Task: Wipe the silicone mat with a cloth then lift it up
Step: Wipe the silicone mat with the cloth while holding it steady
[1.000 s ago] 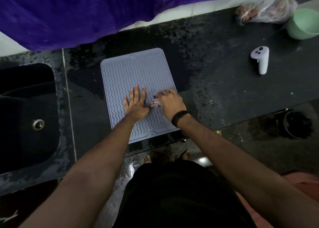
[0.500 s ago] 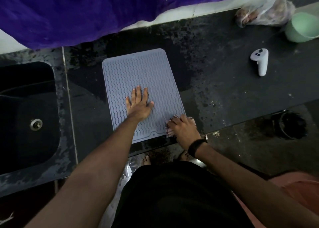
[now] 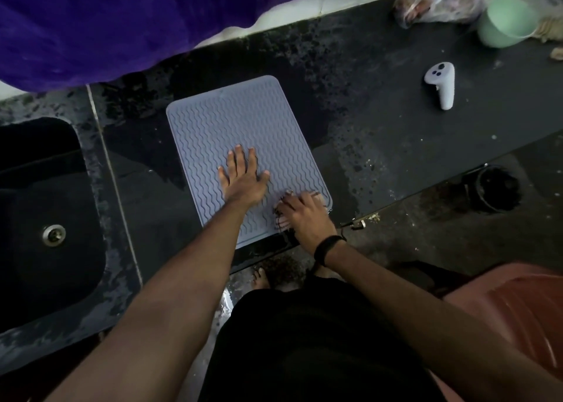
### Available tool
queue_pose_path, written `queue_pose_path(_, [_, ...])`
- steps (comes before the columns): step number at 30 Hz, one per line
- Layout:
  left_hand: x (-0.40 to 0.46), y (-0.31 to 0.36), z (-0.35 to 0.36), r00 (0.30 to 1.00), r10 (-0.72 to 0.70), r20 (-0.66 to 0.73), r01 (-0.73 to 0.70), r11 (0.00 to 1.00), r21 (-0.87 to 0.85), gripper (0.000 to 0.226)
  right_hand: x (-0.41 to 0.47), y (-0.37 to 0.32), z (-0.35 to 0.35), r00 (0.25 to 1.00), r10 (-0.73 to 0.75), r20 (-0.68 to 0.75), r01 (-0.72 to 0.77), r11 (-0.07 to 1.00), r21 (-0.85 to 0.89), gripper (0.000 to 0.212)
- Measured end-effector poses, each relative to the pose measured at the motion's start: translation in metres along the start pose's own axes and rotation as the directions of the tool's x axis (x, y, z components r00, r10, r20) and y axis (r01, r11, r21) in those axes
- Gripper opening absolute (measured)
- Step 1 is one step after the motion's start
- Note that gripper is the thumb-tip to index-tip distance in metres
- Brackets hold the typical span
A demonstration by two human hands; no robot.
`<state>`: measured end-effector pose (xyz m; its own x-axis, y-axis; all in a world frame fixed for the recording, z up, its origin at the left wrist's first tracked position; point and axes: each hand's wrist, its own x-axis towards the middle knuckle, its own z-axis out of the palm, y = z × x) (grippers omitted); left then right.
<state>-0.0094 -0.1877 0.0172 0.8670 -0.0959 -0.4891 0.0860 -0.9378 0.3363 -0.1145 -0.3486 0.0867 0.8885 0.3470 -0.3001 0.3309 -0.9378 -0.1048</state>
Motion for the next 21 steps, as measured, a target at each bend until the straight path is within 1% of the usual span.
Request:
queue_pose_path(2, [0.0, 0.0, 0.0, 1.0, 0.007, -0.002, -0.007, 1.0, 0.006, 0.072, -0.016, 0.005, 0.001, 1.0, 0.013, 0.018, -0.013, 1.0, -0.018, 0.054])
queue_pose_path(6, [0.001, -0.003, 0.001, 1.0, 0.019, 0.006, -0.019, 1.0, -0.004, 0.072, -0.027, 0.009, -0.008, 0.999, 0.025, 0.028, -0.023, 0.998, -0.062, 0.038])
queue_pose_path(9, [0.002, -0.003, 0.004, 1.0, 0.016, -0.009, -0.016, 1.0, -0.009, 0.072, -0.006, 0.021, -0.023, 0.994, 0.092, -0.056, -0.094, 0.995, -0.016, 0.035])
queue_pose_path(12, [0.002, -0.001, 0.005, 0.999, -0.007, -0.035, 0.007, 1.0, 0.011, 0.073, 0.041, 0.034, -0.037, 0.984, 0.108, -0.142, -0.1, 0.993, 0.061, 0.042])
queue_pose_path(14, [0.002, 0.0, 0.004, 0.999, -0.023, -0.032, 0.023, 1.0, 0.015, 0.074, 0.07, 0.041, -0.041, 0.988, 0.112, -0.11, -0.106, 0.992, 0.062, 0.045])
queue_pose_path(16, [0.002, 0.002, 0.003, 0.999, -0.034, -0.031, 0.034, 0.999, 0.018, 0.074, 0.084, 0.047, -0.035, 0.993, 0.105, -0.045, -0.104, 0.994, 0.015, 0.045])
queue_pose_path(19, [0.001, 0.003, 0.003, 0.998, -0.044, -0.037, 0.045, 0.999, 0.014, 0.073, 0.069, 0.054, -0.023, 0.998, 0.047, -0.031, -0.049, 0.997, -0.055, 0.043])
queue_pose_path(21, [-0.001, 0.004, 0.003, 0.998, -0.05, -0.04, 0.05, 0.999, 0.01, 0.073, 0.049, 0.059, -0.017, 0.999, 0.005, -0.047, -0.007, 0.999, -0.053, 0.04])
